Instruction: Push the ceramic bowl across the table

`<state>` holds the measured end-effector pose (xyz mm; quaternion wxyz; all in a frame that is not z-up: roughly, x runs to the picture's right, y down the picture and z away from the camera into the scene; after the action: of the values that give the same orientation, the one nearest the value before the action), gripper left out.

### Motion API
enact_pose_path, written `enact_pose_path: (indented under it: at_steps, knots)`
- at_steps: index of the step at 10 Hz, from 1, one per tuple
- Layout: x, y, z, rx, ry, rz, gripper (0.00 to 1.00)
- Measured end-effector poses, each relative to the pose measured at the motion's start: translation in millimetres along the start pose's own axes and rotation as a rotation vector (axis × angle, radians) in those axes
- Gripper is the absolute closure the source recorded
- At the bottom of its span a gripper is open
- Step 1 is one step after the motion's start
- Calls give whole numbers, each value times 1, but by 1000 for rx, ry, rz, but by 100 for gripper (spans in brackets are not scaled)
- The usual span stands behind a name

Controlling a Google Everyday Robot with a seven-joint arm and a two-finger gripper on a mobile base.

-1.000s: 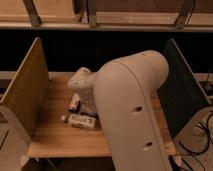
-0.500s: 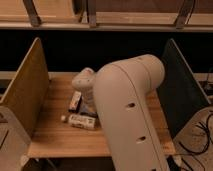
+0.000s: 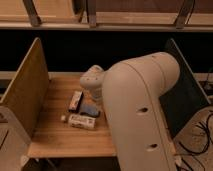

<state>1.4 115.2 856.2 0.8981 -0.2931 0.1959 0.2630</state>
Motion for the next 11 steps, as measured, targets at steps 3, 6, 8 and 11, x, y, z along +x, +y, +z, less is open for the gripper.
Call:
enact_pose_path:
  at_steps: [3, 6, 8, 11]
  knots:
    - [24, -7, -10, 28, 8, 49, 64]
    - [23, -6, -12, 33, 7, 47, 64]
    - [23, -6, -11, 32, 7, 48, 64]
    - [-14, -4, -2, 40, -33, -38, 64]
